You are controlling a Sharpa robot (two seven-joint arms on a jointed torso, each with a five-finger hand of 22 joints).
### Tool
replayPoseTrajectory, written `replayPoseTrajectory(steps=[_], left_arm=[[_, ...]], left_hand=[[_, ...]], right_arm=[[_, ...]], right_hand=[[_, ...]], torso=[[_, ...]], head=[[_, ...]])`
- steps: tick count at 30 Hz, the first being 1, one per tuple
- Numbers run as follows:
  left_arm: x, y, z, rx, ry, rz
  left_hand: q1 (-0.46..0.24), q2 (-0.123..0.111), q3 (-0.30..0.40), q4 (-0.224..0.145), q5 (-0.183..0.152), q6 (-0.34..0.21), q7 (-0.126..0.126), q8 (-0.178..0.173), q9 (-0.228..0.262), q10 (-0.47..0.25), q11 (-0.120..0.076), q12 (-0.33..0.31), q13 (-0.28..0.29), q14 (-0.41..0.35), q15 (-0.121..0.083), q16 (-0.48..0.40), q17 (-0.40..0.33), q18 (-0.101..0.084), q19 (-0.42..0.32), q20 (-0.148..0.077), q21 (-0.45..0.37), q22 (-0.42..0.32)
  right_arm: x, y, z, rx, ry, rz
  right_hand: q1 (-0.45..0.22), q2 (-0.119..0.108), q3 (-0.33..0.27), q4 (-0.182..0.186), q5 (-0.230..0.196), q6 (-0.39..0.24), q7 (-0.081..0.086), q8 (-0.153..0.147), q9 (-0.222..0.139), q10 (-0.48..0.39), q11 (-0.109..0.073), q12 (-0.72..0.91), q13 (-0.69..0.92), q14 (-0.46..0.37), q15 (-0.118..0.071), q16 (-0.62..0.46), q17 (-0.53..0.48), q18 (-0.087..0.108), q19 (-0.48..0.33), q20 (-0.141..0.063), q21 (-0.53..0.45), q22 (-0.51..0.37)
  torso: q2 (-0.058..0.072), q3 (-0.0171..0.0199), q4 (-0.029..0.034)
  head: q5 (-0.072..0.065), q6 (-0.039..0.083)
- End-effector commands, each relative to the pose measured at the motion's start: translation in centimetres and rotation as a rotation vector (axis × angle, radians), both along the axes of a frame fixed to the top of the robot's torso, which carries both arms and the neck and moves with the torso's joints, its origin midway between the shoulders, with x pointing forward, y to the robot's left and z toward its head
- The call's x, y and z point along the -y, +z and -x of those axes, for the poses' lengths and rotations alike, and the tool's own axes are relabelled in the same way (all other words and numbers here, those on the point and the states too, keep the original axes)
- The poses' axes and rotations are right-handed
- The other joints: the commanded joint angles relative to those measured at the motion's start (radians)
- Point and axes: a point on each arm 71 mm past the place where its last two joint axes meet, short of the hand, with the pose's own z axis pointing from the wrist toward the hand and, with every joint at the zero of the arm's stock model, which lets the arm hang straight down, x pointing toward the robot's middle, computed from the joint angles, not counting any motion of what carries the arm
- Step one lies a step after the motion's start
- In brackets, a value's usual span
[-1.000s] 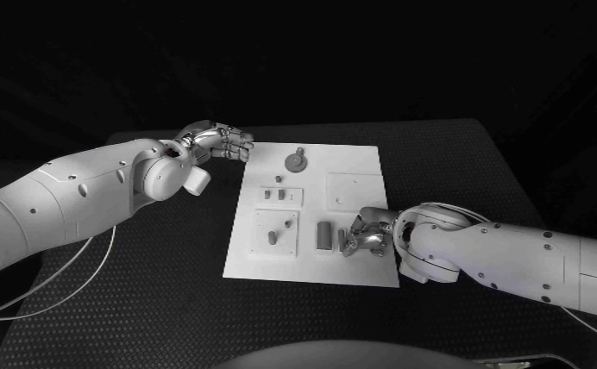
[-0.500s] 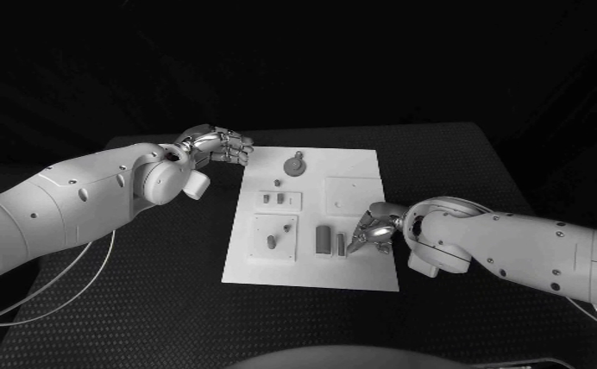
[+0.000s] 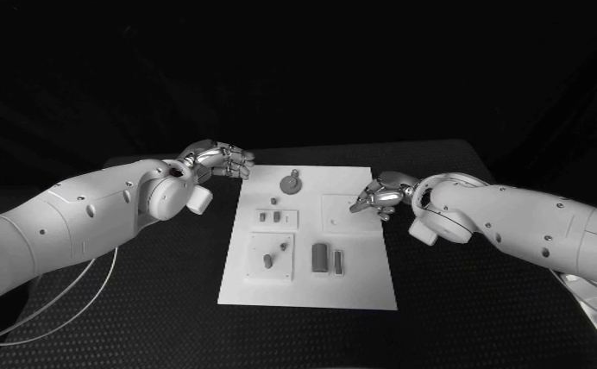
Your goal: Assemble the parts on the task board
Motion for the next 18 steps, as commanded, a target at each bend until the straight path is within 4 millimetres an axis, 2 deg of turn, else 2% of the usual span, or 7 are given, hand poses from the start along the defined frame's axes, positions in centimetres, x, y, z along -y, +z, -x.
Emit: replayPoseTrajectory(steps=[1,9,10,12,14,16,18], left_arm=[[-0.4,0.4,-0.5,0.041,0.049,0.020],[-0.3,0.7,-1.9,0.073,0.086,0.025],[-0.3,0.7,-2.1,0.076,0.092,0.027],[-0.1,0.7,-2.5,0.085,0.102,0.028],[0.1,0.7,-2.9,0.100,0.123,0.030],[0.2,0.7,-3.2,0.103,0.136,0.040],[0.3,0.7,-3.6,0.105,0.140,0.047]], left_hand=[[-0.005,0.001,0.007,-0.001,0.005,0.003,0.002,0.007,-0.001,0.012,-0.002,0.008,-0.001,0.000,0.003,-0.006,0.002,0.016,-0.003,0.003,-0.003,0.002],[-0.003,0.006,0.015,-0.004,0.005,0.008,-0.014,0.012,-0.003,0.035,-0.017,0.016,-0.001,-0.013,0.000,-0.026,-0.002,0.008,-0.017,0.002,-0.008,-0.003],[-0.004,0.006,0.015,-0.003,0.005,0.007,-0.017,0.012,-0.004,0.036,-0.020,0.015,-0.001,-0.016,0.000,-0.030,-0.004,0.005,-0.022,0.002,-0.009,-0.005],[-0.008,0.008,0.018,-0.004,0.005,0.000,-0.021,0.009,-0.007,0.032,-0.023,0.007,-0.006,-0.036,0.004,-0.052,-0.011,-0.005,-0.051,0.006,-0.013,-0.016],[-0.015,0.007,0.020,-0.003,0.004,-0.014,-0.024,0.002,-0.011,0.011,-0.023,-0.012,-0.016,-0.067,0.011,-0.082,-0.021,-0.015,-0.083,0.012,-0.013,-0.032],[-0.022,0.002,0.021,-0.004,0.005,-0.044,-0.030,-0.016,-0.019,-0.030,-0.023,-0.041,-0.032,-0.110,0.018,-0.117,-0.034,-0.024,-0.119,0.020,-0.014,-0.055],[-0.034,-0.003,0.017,-0.005,0.004,-0.074,-0.042,-0.033,-0.026,-0.066,-0.028,-0.066,-0.047,-0.155,0.024,-0.151,-0.049,-0.040,-0.175,0.031,-0.016,-0.085]], right_arm=[[0.3,1.8,-2.4,0.143,-0.027,-0.233],[1.6,3.0,-6.8,0.234,-0.152,-0.410],[1.6,3.0,-7.1,0.239,-0.159,-0.424],[1.8,2.7,-7.6,0.241,-0.181,-0.463],[1.8,2.3,-7.7,0.232,-0.189,-0.514],[1.5,2.1,-7.9,0.229,-0.193,-0.554],[1.3,1.8,-7.9,0.223,-0.200,-0.583]], right_hand=[[0.010,0.041,-0.012,-0.037,0.000,0.010,-0.002,0.009,0.010,-0.001,-0.008,0.001,-0.007,-0.008,-0.007,-0.009,-0.007,0.005,-0.016,0.001,-0.008,0.014],[0.044,0.097,0.006,-0.067,0.002,-0.029,0.013,0.001,0.023,-0.080,0.008,-0.187,-0.156,-0.131,0.012,-0.220,-0.117,-0.015,-0.168,0.059,-0.146,-0.037],[0.056,0.102,0.018,-0.059,0.002,-0.044,0.013,-0.006,0.020,-0.101,0.031,-0.278,-0.230,-0.179,0.040,-0.317,-0.163,-0.030,-0.232,0.078,-0.206,-0.063],[0.060,0.115,0.021,-0.068,0.001,-0.059,0.040,-0.013,0.013,-0.111,0.042,-0.408,-0.350,-0.226,0.086,-0.461,-0.229,-0.048,-0.308,0.107,-0.289,-0.105],[0.064,0.124,0.034,-0.067,0.002,-0.085,0.054,-0.026,0.001,-0.143,0.073,-0.542,-0.459,-0.293,0.150,-0.612,-0.293,-0.072,-0.401,0.130,-0.369,-0.141],[0.067,0.134,0.034,-0.072,0.000,-0.108,0.054,-0.034,-0.013,-0.137,0.110,-0.686,-0.588,-0.329,0.211,-0.775,-0.360,-0.100,-0.499,0.153,-0.445,-0.169],[0.067,0.141,0.022,-0.068,0.001,-0.124,0.052,-0.040,-0.032,-0.132,0.131,-0.794,-0.689,-0.359,0.241,-0.888,-0.405,-0.123,-0.575,0.169,-0.506,-0.190]], torso=[[-0.026,0.0002,-0.0127],[-0.065,-0.0033,-0.0298],[-0.069,-0.0042,-0.0310],[-0.079,-0.0068,-0.0353],[-0.085,-0.0096,-0.0396],[-0.090,-0.0118,-0.0430],[-0.094,-0.0109,-0.0487]], head=[[0.009,0.030],[0.028,0.075],[0.030,0.078],[0.034,0.081],[0.039,0.099],[0.043,0.110],[0.051,0.121]])
